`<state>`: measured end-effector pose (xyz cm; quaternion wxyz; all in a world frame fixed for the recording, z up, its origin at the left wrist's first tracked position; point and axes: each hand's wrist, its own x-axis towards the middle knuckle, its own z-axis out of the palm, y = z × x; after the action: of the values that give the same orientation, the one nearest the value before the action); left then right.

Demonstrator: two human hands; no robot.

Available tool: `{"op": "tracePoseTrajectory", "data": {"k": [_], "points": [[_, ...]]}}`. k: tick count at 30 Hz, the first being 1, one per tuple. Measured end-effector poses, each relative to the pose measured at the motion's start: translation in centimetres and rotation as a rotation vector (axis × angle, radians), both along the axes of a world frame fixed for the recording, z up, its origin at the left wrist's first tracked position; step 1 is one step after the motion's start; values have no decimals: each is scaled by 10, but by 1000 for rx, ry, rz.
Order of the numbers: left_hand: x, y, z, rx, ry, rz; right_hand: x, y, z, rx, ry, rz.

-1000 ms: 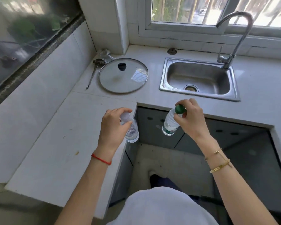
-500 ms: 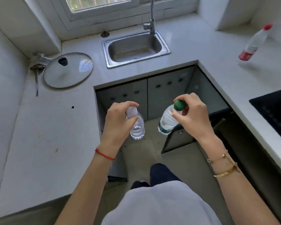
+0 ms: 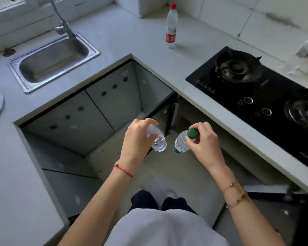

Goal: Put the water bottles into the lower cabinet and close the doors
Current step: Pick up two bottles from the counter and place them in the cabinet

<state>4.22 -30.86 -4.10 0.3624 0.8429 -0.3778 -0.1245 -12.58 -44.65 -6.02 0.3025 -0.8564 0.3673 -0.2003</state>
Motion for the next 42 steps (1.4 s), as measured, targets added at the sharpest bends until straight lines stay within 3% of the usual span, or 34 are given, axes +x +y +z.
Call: {"op": "tracePoseTrajectory", "data": {"k": [4, 12, 18, 26, 30, 35, 42], "points": [[-19, -46, -36, 53, 83, -58, -18, -26, -35, 30, 45, -66], [-20, -140, -144, 162, 78, -203, -20, -90, -143, 115, 165, -189], [2, -210, -278, 205, 59, -300, -8, -137, -279, 179, 176, -321], [35, -297, -487, 173, 50, -372, 29, -206, -483, 168, 148, -318], [52, -334, -564, 164, 41, -366, 49, -243, -560, 123, 201, -303], [62, -369, -616, 147, -17, -420, 65, -274, -619, 90, 194, -272], [74, -407, -663, 183, -22, -423, 74, -302, -650, 57, 211, -299]]}}
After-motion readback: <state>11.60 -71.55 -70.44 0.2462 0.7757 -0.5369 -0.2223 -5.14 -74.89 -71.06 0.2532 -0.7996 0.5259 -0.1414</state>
